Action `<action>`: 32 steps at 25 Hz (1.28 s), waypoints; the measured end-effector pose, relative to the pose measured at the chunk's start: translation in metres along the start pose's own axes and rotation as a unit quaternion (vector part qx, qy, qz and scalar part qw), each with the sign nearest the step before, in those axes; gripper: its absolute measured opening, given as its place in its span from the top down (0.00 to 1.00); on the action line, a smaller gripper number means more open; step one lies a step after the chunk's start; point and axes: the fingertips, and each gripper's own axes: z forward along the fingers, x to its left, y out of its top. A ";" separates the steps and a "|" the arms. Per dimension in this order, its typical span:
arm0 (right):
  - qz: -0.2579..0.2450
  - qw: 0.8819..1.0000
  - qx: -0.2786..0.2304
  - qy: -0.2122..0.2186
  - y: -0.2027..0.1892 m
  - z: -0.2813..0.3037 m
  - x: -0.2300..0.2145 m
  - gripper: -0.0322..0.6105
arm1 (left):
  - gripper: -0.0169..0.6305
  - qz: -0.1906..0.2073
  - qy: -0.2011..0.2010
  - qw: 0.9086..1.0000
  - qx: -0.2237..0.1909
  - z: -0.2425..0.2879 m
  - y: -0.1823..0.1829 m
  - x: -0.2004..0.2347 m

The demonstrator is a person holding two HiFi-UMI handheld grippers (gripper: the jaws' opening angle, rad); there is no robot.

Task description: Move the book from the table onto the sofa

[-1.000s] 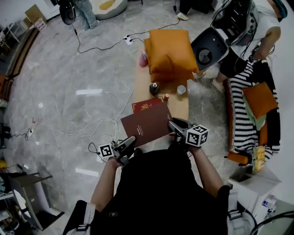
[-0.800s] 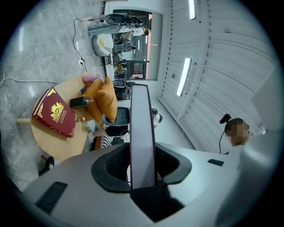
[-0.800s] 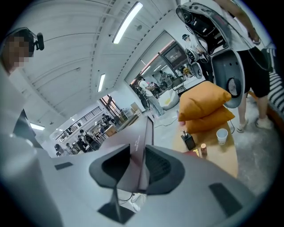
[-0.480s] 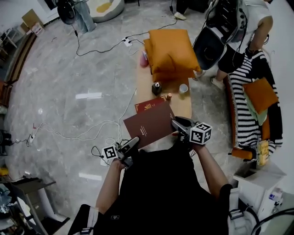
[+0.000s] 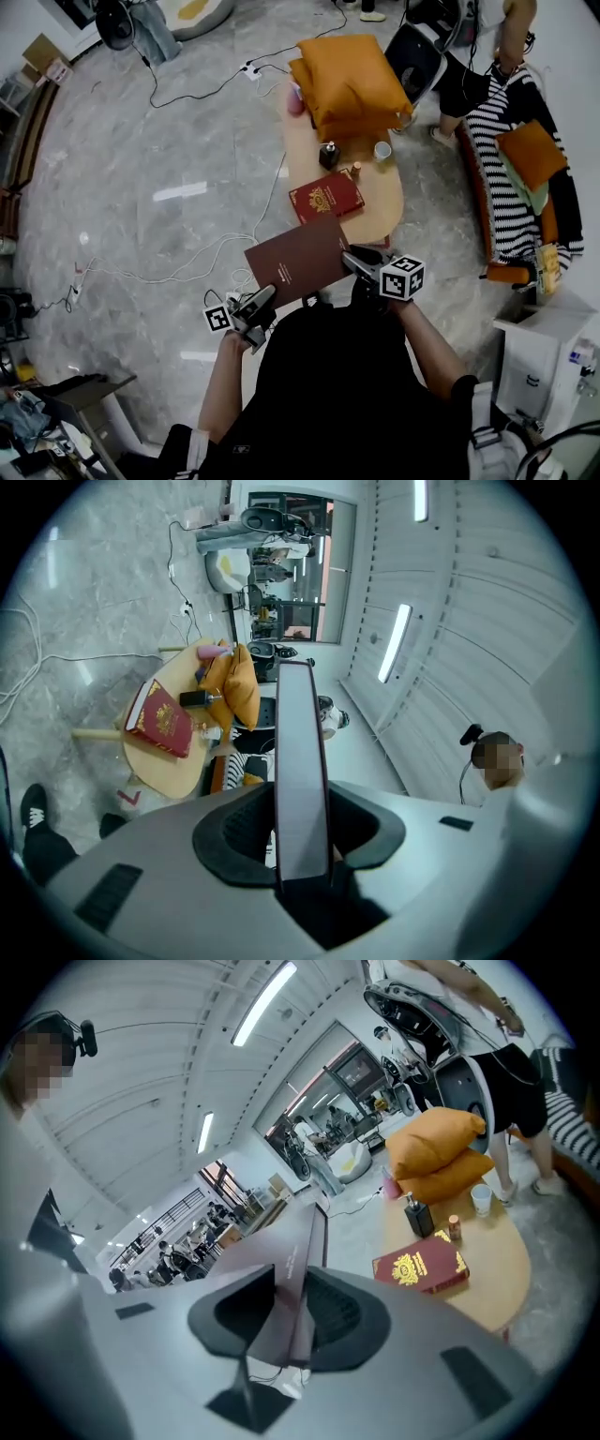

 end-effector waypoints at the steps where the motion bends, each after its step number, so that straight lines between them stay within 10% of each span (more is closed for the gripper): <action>1: 0.002 1.000 0.005 -0.001 -0.005 0.001 0.006 0.77 | 0.74 -0.006 0.001 1.000 -0.001 -0.008 -0.002 -0.002; 19: -0.003 0.998 -0.060 -0.036 0.016 -0.024 0.011 0.77 | 0.74 -0.037 -0.027 0.999 0.009 0.010 -0.005 -0.012; 26: 0.039 0.989 -0.106 -0.092 -0.021 -0.118 -0.026 0.77 | 0.74 -0.030 -0.013 0.992 0.122 0.072 -0.062 -0.008; 32: 0.087 0.969 -0.164 -0.160 -0.058 -0.229 -0.065 0.77 | 0.74 -0.006 -0.010 0.968 0.249 0.152 -0.134 -0.007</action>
